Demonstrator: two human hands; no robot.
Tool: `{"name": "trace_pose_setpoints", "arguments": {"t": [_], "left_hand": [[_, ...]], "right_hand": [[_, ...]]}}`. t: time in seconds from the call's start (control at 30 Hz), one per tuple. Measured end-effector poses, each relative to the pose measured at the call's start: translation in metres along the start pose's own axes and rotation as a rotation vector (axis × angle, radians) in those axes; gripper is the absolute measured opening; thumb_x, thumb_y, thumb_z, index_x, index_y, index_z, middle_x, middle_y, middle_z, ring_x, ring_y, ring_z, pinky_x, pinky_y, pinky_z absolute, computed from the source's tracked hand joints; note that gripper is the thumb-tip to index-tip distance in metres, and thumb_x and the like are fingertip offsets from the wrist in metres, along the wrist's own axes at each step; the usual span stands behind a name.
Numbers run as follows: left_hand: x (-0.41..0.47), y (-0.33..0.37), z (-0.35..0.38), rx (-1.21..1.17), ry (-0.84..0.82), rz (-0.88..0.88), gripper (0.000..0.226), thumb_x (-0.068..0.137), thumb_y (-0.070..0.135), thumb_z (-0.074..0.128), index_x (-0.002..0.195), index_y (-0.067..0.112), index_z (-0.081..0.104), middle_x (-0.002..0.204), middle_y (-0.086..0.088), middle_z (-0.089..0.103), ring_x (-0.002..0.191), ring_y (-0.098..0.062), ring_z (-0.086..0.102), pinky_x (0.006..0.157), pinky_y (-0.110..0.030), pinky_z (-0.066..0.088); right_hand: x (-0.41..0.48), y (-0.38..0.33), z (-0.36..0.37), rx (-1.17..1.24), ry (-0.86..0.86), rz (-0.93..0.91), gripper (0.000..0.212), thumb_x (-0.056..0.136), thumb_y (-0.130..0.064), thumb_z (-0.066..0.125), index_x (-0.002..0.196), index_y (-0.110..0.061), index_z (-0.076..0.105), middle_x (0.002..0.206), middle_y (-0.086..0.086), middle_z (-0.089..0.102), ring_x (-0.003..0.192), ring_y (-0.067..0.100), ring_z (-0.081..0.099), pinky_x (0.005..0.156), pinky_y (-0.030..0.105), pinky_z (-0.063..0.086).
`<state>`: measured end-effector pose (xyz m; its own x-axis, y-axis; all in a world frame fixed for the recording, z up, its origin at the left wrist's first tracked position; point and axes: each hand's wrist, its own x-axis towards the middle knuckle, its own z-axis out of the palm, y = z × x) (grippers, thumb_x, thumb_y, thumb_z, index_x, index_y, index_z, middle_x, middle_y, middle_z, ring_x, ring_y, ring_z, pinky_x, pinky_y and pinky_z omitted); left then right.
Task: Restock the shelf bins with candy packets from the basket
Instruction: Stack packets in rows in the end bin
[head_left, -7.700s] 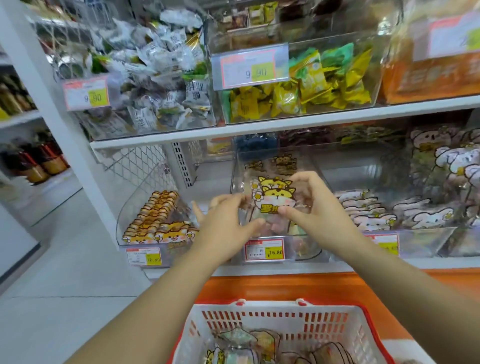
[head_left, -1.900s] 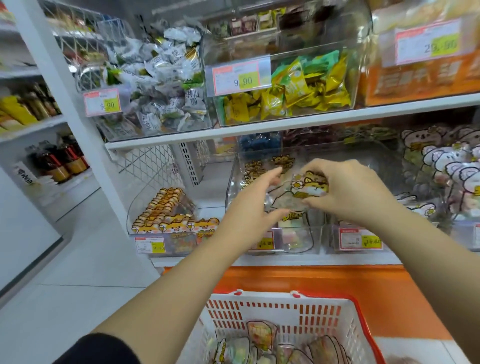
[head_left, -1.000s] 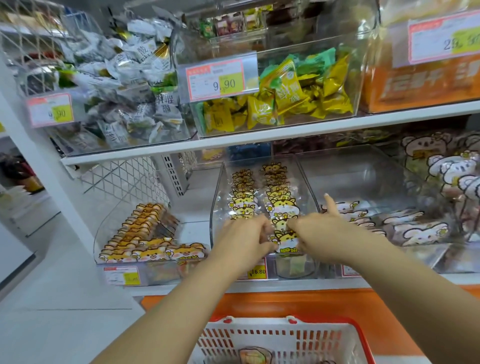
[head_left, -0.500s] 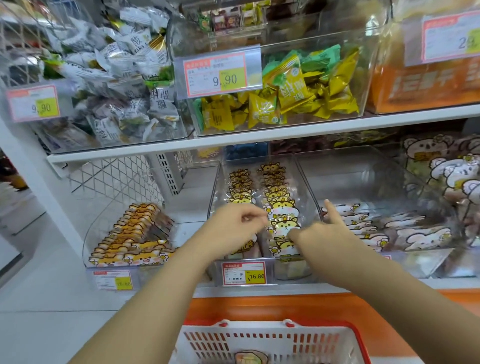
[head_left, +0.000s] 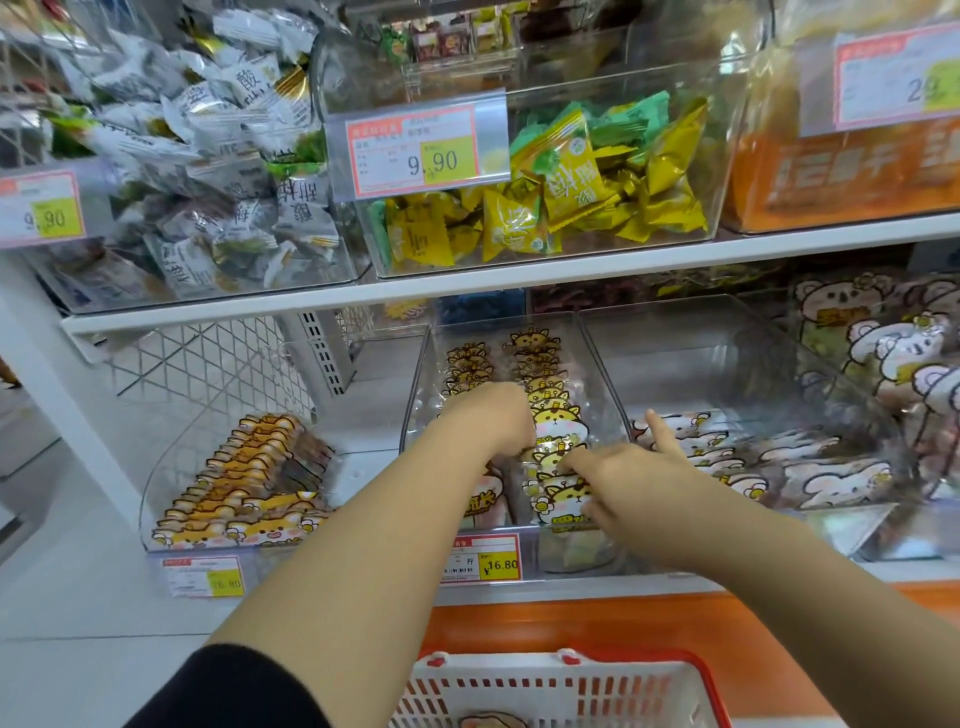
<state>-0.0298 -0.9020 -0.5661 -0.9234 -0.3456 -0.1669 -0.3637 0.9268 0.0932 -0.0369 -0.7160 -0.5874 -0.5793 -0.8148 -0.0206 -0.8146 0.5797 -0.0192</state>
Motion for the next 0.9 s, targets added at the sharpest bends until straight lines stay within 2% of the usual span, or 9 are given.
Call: {"name": "trace_pose_setpoints", "arguments": {"t": [0.13, 0.23, 0.37, 0.57, 0.67, 0.77, 0.9], "left_hand": [[-0.003, 0.007, -0.005, 0.053, 0.028, 0.013, 0.016, 0.088, 0.025, 0.072, 0.104, 0.022, 0.076, 0.103, 0.002, 0.072, 0.094, -0.022, 0.067, 0.088, -0.04, 0.057], [-0.015, 0.015, -0.007, 0.104, 0.141, 0.102, 0.007, 0.093, 0.029, 0.066, 0.094, 0.031, 0.073, 0.098, 0.008, 0.07, 0.091, -0.018, 0.067, 0.083, -0.038, 0.057], [-0.031, 0.013, -0.003, -0.062, 0.175, 0.198, 0.01, 0.096, 0.03, 0.062, 0.097, 0.03, 0.072, 0.096, 0.007, 0.072, 0.089, -0.016, 0.067, 0.082, -0.041, 0.059], [-0.046, -0.001, 0.011, -0.326, 0.146, 0.302, 0.022, 0.099, 0.028, 0.06, 0.118, 0.029, 0.07, 0.115, 0.008, 0.071, 0.101, -0.011, 0.063, 0.093, -0.033, 0.052], [-0.05, -0.006, 0.011, -0.411, 0.102, 0.325, 0.033, 0.101, 0.025, 0.057, 0.133, 0.033, 0.061, 0.125, 0.009, 0.067, 0.11, -0.009, 0.062, 0.097, -0.029, 0.05], [-0.052, -0.012, 0.011, -0.454, 0.089, 0.314, 0.022, 0.1, 0.024, 0.058, 0.12, 0.03, 0.064, 0.115, 0.011, 0.067, 0.103, -0.006, 0.063, 0.092, -0.03, 0.053], [-0.048, -0.012, 0.005, -0.319, 0.036, 0.298, 0.018, 0.096, 0.028, 0.064, 0.113, 0.026, 0.071, 0.102, 0.011, 0.067, 0.092, -0.007, 0.062, 0.085, -0.028, 0.051]], "right_hand": [[0.0, -0.002, -0.002, -0.04, 0.008, 0.013, 0.037, 0.098, -0.014, 0.047, 0.134, -0.024, 0.046, 0.11, -0.001, 0.065, 0.11, 0.019, 0.061, 0.118, 0.058, -0.007], [-0.001, -0.003, -0.004, -0.095, 0.02, 0.007, 0.035, 0.098, -0.013, 0.047, 0.131, -0.024, 0.049, 0.105, -0.001, 0.068, 0.108, 0.02, 0.062, 0.119, 0.058, -0.003], [-0.004, -0.005, -0.006, -0.156, 0.049, -0.008, 0.031, 0.099, -0.015, 0.049, 0.128, -0.027, 0.052, 0.101, -0.003, 0.07, 0.109, 0.02, 0.063, 0.119, 0.057, -0.003], [-0.008, -0.011, -0.007, -0.253, 0.091, -0.011, 0.03, 0.1, -0.017, 0.048, 0.126, -0.029, 0.057, 0.099, -0.001, 0.071, 0.106, 0.021, 0.065, 0.121, 0.052, -0.005], [-0.008, -0.011, -0.005, -0.265, 0.097, -0.004, 0.031, 0.101, -0.017, 0.047, 0.126, -0.031, 0.058, 0.103, -0.001, 0.072, 0.108, 0.022, 0.065, 0.12, 0.052, -0.008], [-0.008, -0.01, -0.007, -0.218, 0.076, -0.004, 0.034, 0.101, -0.018, 0.048, 0.131, -0.034, 0.053, 0.113, -0.004, 0.068, 0.118, 0.02, 0.059, 0.118, 0.057, -0.01], [-0.009, -0.008, -0.005, -0.185, 0.12, -0.001, 0.04, 0.098, -0.026, 0.055, 0.136, -0.035, 0.053, 0.133, 0.0, 0.047, 0.129, 0.026, 0.043, 0.117, 0.063, -0.006]]}}
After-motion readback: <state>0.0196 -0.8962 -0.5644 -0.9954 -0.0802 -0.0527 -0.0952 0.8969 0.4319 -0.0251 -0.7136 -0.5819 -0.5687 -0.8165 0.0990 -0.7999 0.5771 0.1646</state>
